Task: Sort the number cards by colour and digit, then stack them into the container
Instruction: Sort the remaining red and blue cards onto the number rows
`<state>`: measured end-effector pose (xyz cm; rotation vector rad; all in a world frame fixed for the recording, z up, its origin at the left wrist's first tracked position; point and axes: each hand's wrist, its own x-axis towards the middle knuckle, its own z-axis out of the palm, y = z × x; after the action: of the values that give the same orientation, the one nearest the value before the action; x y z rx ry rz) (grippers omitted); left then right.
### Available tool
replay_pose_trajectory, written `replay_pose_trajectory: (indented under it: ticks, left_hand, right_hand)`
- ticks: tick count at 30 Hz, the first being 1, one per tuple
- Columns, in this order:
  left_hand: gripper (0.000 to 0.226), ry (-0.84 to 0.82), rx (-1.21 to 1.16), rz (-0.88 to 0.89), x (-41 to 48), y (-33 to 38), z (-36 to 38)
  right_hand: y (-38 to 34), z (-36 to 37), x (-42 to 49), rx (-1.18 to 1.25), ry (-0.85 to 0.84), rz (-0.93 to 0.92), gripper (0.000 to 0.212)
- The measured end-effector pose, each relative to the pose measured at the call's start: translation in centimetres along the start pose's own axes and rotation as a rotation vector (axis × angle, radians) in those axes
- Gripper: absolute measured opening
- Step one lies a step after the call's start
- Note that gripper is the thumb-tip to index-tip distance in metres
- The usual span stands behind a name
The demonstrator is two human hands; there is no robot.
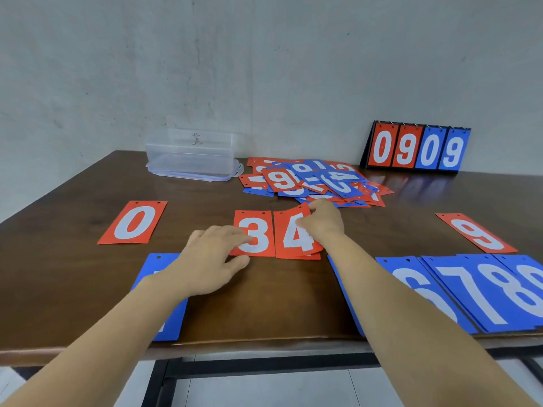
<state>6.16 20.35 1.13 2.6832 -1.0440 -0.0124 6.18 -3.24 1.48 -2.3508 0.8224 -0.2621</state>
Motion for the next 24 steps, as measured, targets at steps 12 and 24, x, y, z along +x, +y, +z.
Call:
replay_pose_trajectory:
  ticks: [12,24]
  left_hand:
    - [0.043,-0.121,0.156,0.02,2.3,1.2,0.3]
    - [0.042,-0.113,0.17,0.002,2.9,1.2,0.4]
  right_hand:
    - [0.2,-1.7,-1.7,-0.282,-0.233,-0.319,0.056]
    - [0.7,-2.7,-2.7,-0.394,-0.454,-0.412,0.06]
